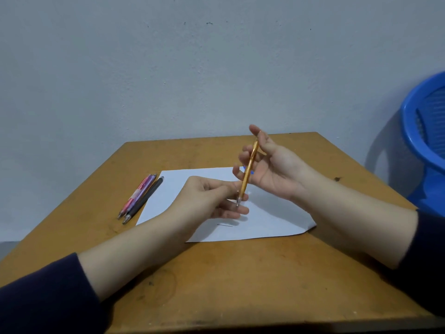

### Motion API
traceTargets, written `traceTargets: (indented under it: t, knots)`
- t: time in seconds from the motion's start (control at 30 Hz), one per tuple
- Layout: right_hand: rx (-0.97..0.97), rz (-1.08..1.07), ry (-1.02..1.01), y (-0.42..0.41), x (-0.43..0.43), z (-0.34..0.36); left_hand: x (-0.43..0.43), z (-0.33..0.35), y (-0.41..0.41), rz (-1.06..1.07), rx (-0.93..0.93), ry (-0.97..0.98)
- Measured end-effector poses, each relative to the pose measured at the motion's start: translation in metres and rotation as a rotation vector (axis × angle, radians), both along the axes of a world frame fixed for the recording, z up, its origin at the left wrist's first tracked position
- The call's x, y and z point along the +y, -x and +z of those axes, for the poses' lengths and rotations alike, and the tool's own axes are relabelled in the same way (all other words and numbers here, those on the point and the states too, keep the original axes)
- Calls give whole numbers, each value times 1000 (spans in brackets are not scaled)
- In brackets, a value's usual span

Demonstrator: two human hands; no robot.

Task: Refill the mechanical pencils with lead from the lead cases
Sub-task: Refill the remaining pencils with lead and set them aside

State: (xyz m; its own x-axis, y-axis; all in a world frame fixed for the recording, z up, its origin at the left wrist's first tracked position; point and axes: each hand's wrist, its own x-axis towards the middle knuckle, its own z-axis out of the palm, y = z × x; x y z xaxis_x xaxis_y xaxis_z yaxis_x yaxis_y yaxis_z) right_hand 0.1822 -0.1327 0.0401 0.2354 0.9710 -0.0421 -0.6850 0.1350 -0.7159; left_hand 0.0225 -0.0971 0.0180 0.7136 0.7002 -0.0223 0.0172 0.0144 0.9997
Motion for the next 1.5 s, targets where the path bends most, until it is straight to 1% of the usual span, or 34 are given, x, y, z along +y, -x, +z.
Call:
traceTargets:
  t: [0.07,0.17,0.27,0.4,0.57,0.8,1.03,1.5]
  knots:
    - [76,25,6,4,5,3,-2,3,-3,-49,-10,165]
    - [82,51,34,8,10,9,-3,6,-4,-125,-3,356]
    - [118,87,60,9,13,14,-1,7,-3,-211,-3,461]
    - [148,111,88,9,20,19,3,8,0,-258,0,534]
    - [180,110,82,8,25,19,7,7,0,-296,-10,566]
    - [256,55,41,3,23,15,5,7,0,-340,32,562]
    - [239,25,27,4,20,16,3,7,1,-357,42,548]
    - [284,39,16,2,20,14,2,9,3,-372,49,530]
